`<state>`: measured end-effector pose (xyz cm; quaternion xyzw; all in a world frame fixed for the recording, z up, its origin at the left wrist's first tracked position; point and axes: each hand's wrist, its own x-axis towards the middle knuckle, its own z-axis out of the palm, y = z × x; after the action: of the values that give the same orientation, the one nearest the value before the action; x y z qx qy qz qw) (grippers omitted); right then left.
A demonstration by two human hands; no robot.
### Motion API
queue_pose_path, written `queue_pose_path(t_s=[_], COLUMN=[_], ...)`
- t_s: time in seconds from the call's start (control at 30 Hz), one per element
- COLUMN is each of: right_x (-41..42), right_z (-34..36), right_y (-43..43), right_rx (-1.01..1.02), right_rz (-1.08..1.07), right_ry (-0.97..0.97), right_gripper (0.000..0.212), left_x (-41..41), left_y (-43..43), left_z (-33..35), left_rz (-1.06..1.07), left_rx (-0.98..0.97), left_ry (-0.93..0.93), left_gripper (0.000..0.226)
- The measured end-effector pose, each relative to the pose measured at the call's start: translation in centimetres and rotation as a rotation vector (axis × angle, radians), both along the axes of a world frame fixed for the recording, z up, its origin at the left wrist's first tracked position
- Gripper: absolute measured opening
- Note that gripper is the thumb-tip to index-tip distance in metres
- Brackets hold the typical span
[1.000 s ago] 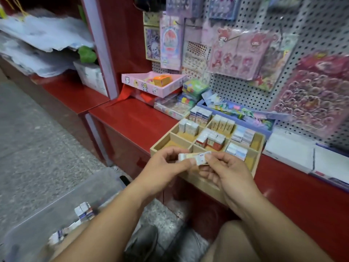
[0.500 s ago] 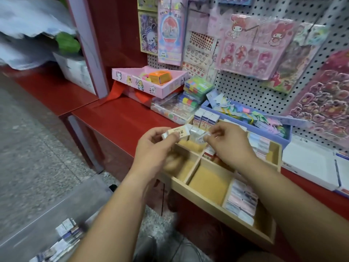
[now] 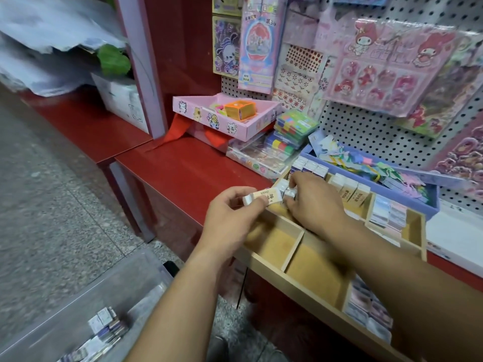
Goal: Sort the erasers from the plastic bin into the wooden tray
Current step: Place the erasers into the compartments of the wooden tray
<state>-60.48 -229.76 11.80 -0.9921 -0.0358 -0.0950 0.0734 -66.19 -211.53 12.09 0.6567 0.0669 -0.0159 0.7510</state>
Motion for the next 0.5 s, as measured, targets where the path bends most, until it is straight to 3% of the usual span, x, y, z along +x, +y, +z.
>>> queue_pose_path(t_s=[0.5], right_x=[0.12], right_z=[-0.22], right_y=[0.05], right_rx=[-0.037], right_rz=[0.031], right_ry=[-0.025], right_gripper=[0.019], left_x=[0.39], left_y=[-0.58], left_z=[-0.45], left_rz=[0.020], left_rx=[0.054], left_ry=[-0.030], left_gripper=[0.018])
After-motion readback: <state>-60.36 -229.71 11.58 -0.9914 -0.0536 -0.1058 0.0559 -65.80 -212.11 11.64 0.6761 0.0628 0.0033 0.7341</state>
